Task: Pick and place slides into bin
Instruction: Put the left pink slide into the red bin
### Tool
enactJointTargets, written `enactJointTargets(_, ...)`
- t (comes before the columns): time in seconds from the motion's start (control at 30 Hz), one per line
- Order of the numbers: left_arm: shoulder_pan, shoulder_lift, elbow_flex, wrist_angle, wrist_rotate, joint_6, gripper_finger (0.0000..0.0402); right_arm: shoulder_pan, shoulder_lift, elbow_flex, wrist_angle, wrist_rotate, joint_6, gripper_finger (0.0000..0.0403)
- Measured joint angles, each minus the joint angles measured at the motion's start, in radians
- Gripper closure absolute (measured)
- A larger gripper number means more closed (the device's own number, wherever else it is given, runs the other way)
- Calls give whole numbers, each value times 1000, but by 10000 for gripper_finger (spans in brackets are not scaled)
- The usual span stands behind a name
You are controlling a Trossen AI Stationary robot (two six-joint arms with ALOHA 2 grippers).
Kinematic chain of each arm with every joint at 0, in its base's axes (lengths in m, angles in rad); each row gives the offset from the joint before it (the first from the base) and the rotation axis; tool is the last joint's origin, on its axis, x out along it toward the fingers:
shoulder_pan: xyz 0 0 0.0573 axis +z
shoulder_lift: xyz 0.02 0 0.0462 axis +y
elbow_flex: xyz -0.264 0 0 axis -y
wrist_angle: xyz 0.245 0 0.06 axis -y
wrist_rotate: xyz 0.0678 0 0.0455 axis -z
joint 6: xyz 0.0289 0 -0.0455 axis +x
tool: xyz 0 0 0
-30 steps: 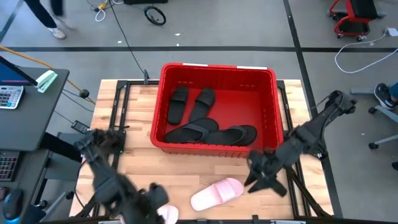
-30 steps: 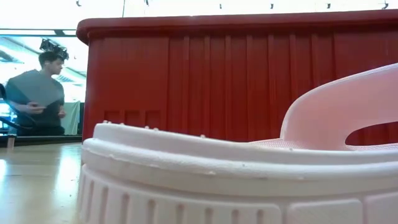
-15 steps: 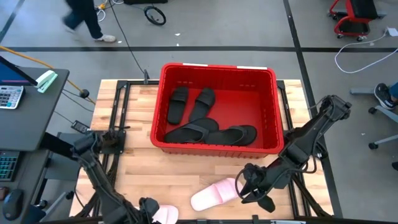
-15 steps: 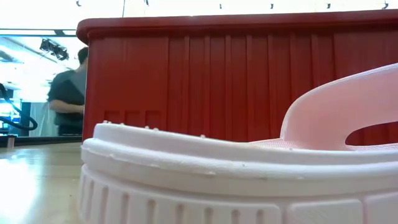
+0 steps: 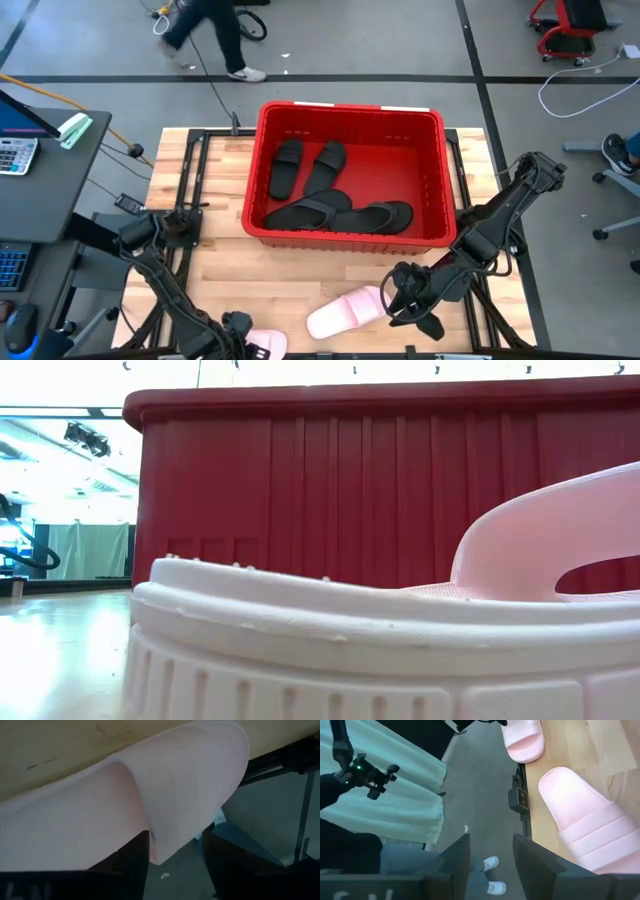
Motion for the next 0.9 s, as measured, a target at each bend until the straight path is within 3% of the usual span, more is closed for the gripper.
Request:
enactJointTargets(0.77, 1, 50, -6, -8, -34, 42, 229, 0, 0, 0, 1, 68, 27, 250)
enactJointTargets(0.9, 4, 59, -6, -14, -56, 67, 254, 0, 0, 0, 2, 68, 27, 250)
